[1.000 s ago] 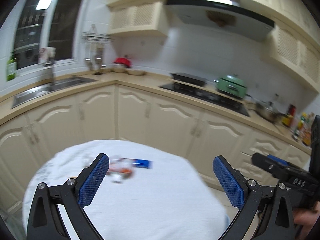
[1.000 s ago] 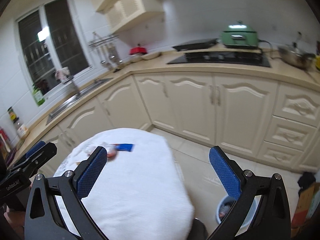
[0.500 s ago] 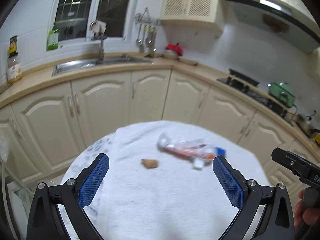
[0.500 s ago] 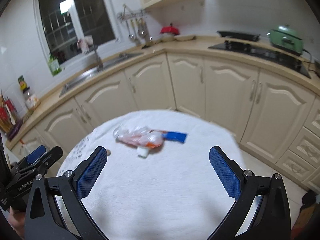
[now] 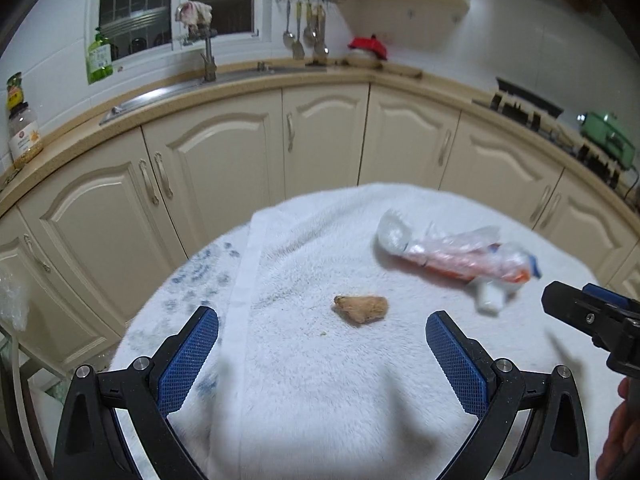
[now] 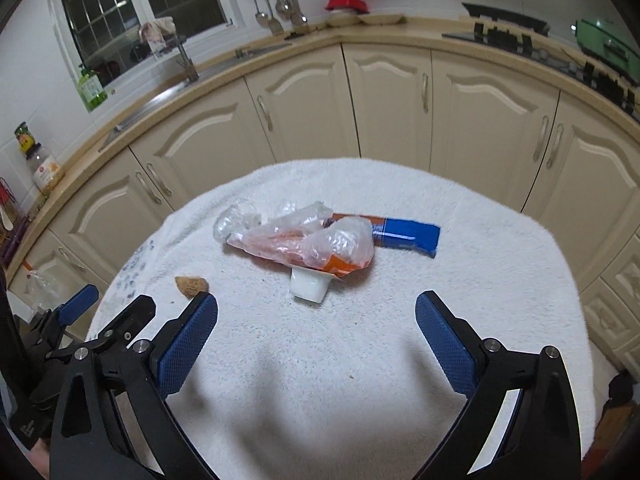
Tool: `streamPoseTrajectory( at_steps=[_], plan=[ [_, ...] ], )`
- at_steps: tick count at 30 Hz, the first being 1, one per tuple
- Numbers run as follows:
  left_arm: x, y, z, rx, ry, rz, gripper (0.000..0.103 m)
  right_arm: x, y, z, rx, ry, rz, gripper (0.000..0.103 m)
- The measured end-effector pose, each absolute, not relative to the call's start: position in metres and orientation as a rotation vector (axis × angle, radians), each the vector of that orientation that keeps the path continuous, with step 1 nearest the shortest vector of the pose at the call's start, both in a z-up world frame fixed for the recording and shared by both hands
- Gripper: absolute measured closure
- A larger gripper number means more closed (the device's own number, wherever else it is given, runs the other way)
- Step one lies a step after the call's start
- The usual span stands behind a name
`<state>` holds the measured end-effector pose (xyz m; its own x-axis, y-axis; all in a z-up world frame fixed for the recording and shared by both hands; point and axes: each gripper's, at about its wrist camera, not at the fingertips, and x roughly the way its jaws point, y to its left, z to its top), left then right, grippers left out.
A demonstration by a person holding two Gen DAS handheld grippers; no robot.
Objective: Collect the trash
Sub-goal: 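Grasp the white plastic cup with the right tool while the left tool grasps the small crust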
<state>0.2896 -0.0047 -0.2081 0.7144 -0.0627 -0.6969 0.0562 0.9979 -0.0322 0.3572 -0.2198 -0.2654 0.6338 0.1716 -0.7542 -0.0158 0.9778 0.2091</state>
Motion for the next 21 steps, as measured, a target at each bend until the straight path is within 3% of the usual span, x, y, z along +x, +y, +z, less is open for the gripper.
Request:
streamPoseTrajectory(
  at_steps=[6,8,10,11,13,14,16,17,21],
  plan=[
    [0.35,-0.023,-0.232,0.013,0.834,-0.079,0.006,0.379,-0.212,-0.289,0.202,0.925,0.102,0.014],
    [0.368,-0.027,-0.241,0.005,0.852,-0.094,0.011,0.386,-0.21,-0.295,0.198,0.937,0.099,0.024],
    [0.381,-0.027,-0.248,-0.002,0.876,-0.097,0.019,0.393,-0.208,-0.303,0.2,0.957,0.093,0.03],
    [0.386,-0.028,-0.249,-0.006,0.889,-0.101,0.028,0.397,-0.206,-0.309,0.206,0.97,0.095,0.036],
    [0.394,-0.025,-0.25,-0.021,0.89,-0.106,0.03,0.4,-0.203,-0.313,0.2,0.97,0.093,0.04],
    [0.401,-0.025,-0.249,-0.029,0.887,-0.109,0.035,0.401,-0.199,-0.312,0.181,0.953,0.086,0.048],
    [0.404,-0.024,-0.25,-0.029,0.881,-0.111,0.051,0.403,-0.196,-0.312,0.175,0.944,0.081,0.059],
    [0.407,-0.025,-0.25,-0.031,0.877,-0.114,0.066,0.403,-0.195,-0.313,0.163,0.937,0.076,0.059],
    [0.421,-0.022,-0.252,-0.056,0.871,-0.139,0.069,0.399,-0.195,-0.314,0.138,0.927,0.095,0.06]
  ],
)
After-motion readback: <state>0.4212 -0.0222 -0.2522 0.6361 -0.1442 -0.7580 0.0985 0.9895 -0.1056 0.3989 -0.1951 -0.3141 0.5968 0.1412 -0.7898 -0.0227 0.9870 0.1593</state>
